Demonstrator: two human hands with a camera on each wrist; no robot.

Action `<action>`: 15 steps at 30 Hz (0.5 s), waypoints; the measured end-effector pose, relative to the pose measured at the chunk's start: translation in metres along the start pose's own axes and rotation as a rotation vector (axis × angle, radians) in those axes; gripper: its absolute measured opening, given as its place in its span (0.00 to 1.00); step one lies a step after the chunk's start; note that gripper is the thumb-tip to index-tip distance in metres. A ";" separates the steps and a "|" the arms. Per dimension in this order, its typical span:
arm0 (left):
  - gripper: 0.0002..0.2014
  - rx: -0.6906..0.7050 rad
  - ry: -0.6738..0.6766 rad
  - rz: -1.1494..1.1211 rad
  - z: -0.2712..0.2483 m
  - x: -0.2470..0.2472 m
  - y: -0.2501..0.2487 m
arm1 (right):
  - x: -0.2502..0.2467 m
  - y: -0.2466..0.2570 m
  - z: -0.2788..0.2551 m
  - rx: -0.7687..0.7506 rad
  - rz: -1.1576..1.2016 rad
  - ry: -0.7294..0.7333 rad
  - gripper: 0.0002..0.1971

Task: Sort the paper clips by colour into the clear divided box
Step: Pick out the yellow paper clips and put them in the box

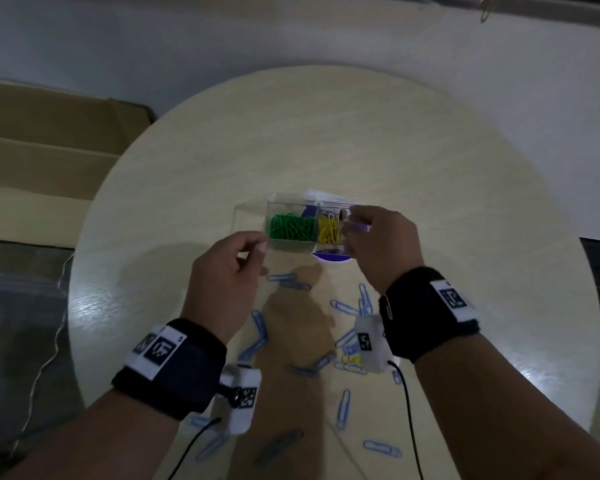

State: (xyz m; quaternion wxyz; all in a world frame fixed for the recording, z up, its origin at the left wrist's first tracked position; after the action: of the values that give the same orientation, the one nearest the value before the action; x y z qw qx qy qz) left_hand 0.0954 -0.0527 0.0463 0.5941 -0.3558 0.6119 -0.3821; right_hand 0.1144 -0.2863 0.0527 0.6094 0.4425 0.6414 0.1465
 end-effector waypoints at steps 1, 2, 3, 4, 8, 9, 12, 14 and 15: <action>0.07 0.010 0.005 0.028 -0.007 -0.005 0.003 | -0.007 -0.005 -0.005 0.021 0.027 -0.042 0.14; 0.07 0.032 0.015 0.083 -0.015 -0.009 0.006 | -0.015 -0.011 -0.012 0.030 0.031 -0.082 0.14; 0.07 0.066 0.041 0.154 -0.023 -0.013 0.010 | -0.022 -0.017 -0.023 0.022 0.010 -0.116 0.11; 0.07 0.111 0.093 0.233 -0.032 -0.014 0.014 | -0.027 -0.023 -0.035 -0.003 -0.025 -0.140 0.08; 0.17 0.406 0.460 0.561 -0.083 -0.003 0.033 | -0.019 -0.053 -0.099 -0.213 -0.285 -0.081 0.10; 0.20 0.437 0.544 0.612 -0.097 0.001 0.041 | -0.008 -0.062 -0.116 -0.286 -0.385 -0.030 0.14; 0.27 0.444 0.662 0.743 -0.122 0.005 0.062 | 0.029 -0.081 -0.162 -0.381 -0.621 0.200 0.30; 0.28 0.443 0.621 0.759 -0.123 0.002 0.069 | 0.049 -0.091 -0.182 -0.264 -0.673 0.345 0.41; 0.26 0.445 0.593 0.746 -0.121 0.000 0.070 | 0.057 -0.093 -0.189 -0.251 -0.682 0.373 0.42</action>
State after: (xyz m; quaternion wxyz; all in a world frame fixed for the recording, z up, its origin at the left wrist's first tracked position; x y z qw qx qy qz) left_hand -0.0241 -0.0156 -0.0159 0.5523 0.1444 0.7430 -0.3494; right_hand -0.0867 -0.2304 -0.0116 0.5456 0.0924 0.8280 0.0907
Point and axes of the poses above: each hand's wrist, its own z-axis towards the middle knuckle, its own x-axis out of the palm, y = z × x, the point moved 5 cm from there along z, towards the middle knuckle, and after that the axes turned 6 degrees about x, right-handed, at the moved point
